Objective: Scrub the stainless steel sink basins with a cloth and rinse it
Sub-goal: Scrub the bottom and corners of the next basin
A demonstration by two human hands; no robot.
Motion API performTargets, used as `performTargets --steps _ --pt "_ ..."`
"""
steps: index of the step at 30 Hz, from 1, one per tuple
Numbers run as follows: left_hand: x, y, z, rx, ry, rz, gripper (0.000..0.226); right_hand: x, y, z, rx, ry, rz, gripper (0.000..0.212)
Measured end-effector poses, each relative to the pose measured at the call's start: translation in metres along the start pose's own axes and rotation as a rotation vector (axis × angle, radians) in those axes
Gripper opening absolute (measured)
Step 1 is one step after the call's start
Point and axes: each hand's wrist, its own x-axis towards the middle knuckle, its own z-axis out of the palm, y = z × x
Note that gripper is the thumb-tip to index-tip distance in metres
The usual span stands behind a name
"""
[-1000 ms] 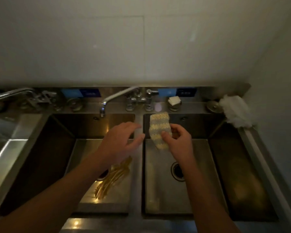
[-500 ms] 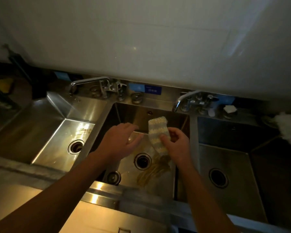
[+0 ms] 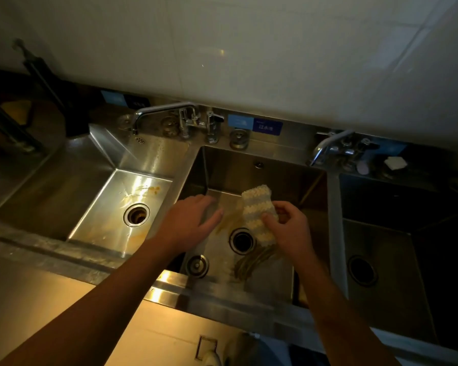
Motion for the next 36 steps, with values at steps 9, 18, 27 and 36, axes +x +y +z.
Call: performTargets --steps 9,18,27,36 --pt "0.013 -0.005 0.006 0.051 -0.053 -0.126 0.046 0.053 0.034 0.022 0.066 -0.100 0.033 0.025" --pt "0.045 -0.014 0.031 -0.007 -0.160 -0.147 0.052 0.074 0.058 0.026 0.066 -0.040 0.126 0.023" --pt "0.074 -0.045 0.060 -0.098 -0.277 -0.016 0.044 0.062 0.083 0.030 -0.045 0.110 0.276 0.033" --pt "0.122 -0.088 0.107 -0.232 -0.415 0.071 0.049 0.057 0.109 0.069 -0.079 0.308 0.415 0.024"
